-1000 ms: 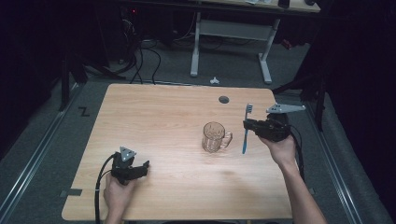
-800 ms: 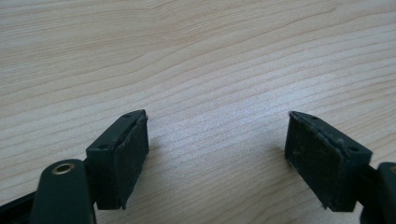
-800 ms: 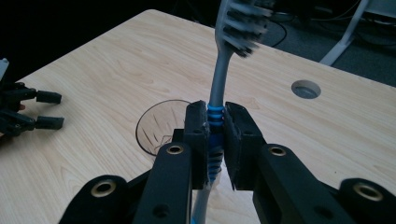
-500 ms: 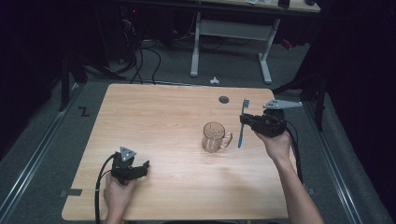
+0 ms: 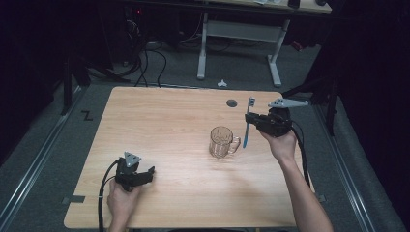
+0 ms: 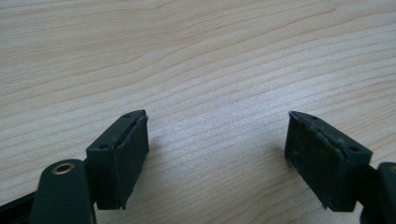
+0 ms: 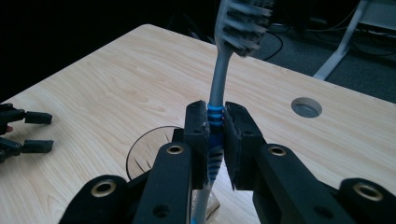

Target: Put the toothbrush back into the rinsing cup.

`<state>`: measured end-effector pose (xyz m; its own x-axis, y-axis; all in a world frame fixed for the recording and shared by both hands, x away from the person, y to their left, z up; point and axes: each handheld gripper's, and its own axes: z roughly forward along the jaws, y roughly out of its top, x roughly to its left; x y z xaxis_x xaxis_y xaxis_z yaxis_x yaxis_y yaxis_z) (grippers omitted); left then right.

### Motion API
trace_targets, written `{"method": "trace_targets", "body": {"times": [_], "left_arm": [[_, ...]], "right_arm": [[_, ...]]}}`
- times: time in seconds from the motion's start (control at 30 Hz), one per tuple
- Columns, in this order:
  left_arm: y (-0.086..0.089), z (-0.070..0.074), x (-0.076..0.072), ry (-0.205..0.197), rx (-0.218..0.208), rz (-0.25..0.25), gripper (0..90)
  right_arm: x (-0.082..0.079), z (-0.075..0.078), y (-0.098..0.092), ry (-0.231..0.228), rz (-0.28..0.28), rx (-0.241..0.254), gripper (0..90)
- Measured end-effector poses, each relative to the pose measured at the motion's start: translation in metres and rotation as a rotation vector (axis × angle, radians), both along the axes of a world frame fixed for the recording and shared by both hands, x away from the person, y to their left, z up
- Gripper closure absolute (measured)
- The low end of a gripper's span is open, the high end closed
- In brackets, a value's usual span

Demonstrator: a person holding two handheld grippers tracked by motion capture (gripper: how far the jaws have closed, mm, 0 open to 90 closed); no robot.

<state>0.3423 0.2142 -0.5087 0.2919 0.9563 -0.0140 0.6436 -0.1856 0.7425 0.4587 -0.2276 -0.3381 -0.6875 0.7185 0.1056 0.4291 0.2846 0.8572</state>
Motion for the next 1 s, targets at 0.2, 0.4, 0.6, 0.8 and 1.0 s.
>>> {"method": "trace_targets", "body": {"times": [0.2,0.4,0.6,0.8,1.0], "left_arm": [[0.000,0.000,0.000,0.000,0.000,0.000,22.2],[0.000,0.000,0.000,0.000,0.000,0.000,22.2],[0.000,0.000,0.000,0.000,0.000,-0.001,22.2],[0.000,0.000,0.000,0.000,0.000,-0.001,22.2],[0.000,0.000,0.000,0.000,0.000,0.000,22.2]], "right_arm": [[0.004,0.000,0.003,0.007,0.003,0.012,80.3],[0.008,0.002,0.007,0.000,0.001,0.011,80.3],[0.013,0.004,0.010,-0.007,-0.004,0.017,80.3],[0.018,0.002,0.015,-0.009,-0.012,0.020,80.3],[0.022,-0.003,0.019,-0.012,-0.028,0.018,80.2]]}}
